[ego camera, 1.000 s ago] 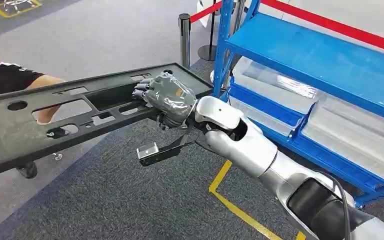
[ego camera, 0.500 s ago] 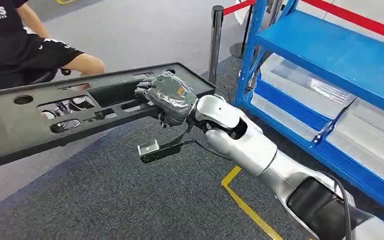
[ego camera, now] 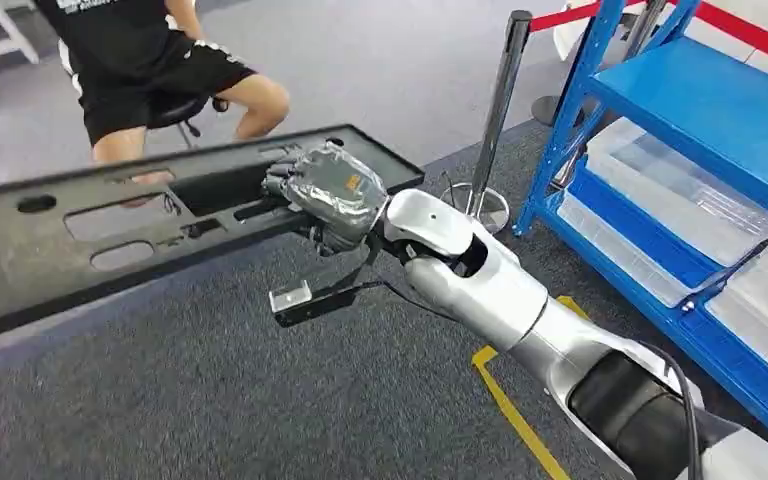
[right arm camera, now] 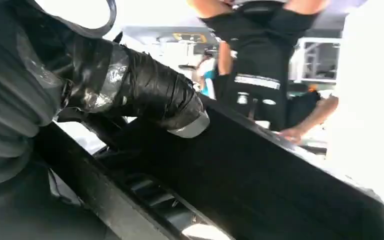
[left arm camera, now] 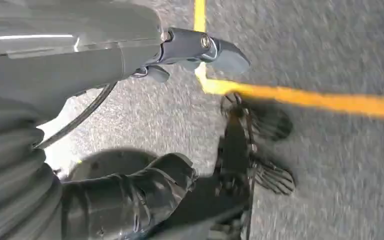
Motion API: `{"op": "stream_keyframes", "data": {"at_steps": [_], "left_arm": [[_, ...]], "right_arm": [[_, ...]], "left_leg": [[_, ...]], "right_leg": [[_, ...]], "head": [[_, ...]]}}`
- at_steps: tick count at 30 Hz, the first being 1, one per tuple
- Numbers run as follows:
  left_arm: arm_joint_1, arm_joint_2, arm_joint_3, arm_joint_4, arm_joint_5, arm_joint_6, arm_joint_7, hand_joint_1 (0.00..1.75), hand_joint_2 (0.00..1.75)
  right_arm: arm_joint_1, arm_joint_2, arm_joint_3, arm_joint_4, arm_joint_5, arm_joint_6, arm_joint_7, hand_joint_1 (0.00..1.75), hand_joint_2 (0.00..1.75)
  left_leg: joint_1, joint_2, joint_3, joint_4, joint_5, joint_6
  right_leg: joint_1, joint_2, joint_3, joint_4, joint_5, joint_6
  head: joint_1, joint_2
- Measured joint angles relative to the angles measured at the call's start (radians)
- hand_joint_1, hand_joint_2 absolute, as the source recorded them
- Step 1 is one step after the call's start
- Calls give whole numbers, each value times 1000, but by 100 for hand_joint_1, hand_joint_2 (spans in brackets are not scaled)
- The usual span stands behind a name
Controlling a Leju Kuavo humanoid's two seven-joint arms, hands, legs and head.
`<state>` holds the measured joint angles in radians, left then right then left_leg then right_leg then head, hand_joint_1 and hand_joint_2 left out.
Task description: Take the parts from the cabinet and place them on the table.
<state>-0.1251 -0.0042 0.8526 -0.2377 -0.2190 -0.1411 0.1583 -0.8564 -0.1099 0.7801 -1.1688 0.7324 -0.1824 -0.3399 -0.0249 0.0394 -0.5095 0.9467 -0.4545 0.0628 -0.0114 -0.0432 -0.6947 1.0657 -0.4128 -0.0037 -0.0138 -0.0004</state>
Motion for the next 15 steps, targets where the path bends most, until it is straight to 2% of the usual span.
{"op": "stream_keyframes", "data": {"at_steps": [1,2,3,4,5,6,7,8,9,10,11,12,13,14,15], "left_arm": [[-4,0,2,0,0,3,0,0,175],[-6,0,2,0,0,4,-3,0,175],[-7,-2,2,0,0,4,-6,0,175],[-7,-3,2,0,0,4,-8,0,175],[-6,-5,3,0,0,4,-8,0,175],[-4,-7,3,0,0,5,-9,0,175],[-4,-9,3,0,1,6,-9,0,175],[-5,-10,3,0,3,6,-9,0,175],[-7,-10,3,0,4,6,-10,0,175],[-9,-10,3,0,4,7,-10,0,175],[-8,-11,3,0,5,8,-10,0,175],[-8,-11,3,0,5,8,-10,0,175],[-7,-11,4,0,5,9,-10,0,175],[-4,-9,5,0,5,10,-10,0,175],[-6,-12,5,0,5,10,-10,0,175]], "right_arm": [[-2,0,0,1,0,0,-1,175,175],[0,-4,0,3,0,0,-2,175,175],[2,-6,0,6,1,0,-2,175,175],[5,-7,0,9,2,0,-2,175,175],[5,-7,0,12,3,0,-2,175,175],[5,-7,0,13,4,0,-2,175,175],[5,-7,0,14,5,-1,-2,175,175],[3,-7,0,14,5,-1,-1,175,175],[1,-7,0,15,5,-2,-1,175,175],[2,-6,0,15,5,-2,-2,175,175],[3,-7,0,18,5,-2,-2,175,175],[3,-6,1,18,5,-2,-2,175,175],[2,-3,2,18,6,-2,-2,175,175],[-1,-2,2,18,6,-2,0,175,175],[-1,2,2,18,6,-2,-1,175,175]], "left_leg": [[3,-11,-14,0,16,3],[4,-22,-28,2,28,0],[4,-38,-43,4,38,-2],[5,-54,-59,10,48,-5],[8,-69,-75,16,55,-9],[11,-83,-90,26,60,-14],[15,-98,-102,37,63,-19],[18,-110,-115,53,63,-23],[19,-121,-136,68,63,-29],[18,-132,-143,80,64,-34],[19,-144,-150,90,67,-40],[20,-157,-155,86,72,-47],[22,-169,-164,87,76,-53],[24,-157,-168,96,72,-55],[18,-110,-179,125,46,-61]], "right_leg": [[0,30,-17,55,-61,2],[-1,40,-37,127,-111,5],[-2,42,-57,202,-144,8],[-2,42,-65,251,-146,10],[-2,42,-50,249,-127,12],[-4,43,-9,201,-101,14],[-6,48,50,119,-78,17],[-11,72,112,29,-65,20],[-13,122,134,-8,-102,20],[-11,122,119,7,-83,6],[-10,115,120,0,-94,6],[-6,104,117,4,-92,2],[-8,91,117,0,-87,-7],[-12,74,116,-4,-82,-16],[-11,67,116,-7,-79,-24]], "head": [[2,0],[2,0],[2,0],[2,0],[2,0],[2,0],[2,0],[2,0],[2,0],[2,0],[2,0],[1,0],[2,0],[2,0],[-6,0]]}}
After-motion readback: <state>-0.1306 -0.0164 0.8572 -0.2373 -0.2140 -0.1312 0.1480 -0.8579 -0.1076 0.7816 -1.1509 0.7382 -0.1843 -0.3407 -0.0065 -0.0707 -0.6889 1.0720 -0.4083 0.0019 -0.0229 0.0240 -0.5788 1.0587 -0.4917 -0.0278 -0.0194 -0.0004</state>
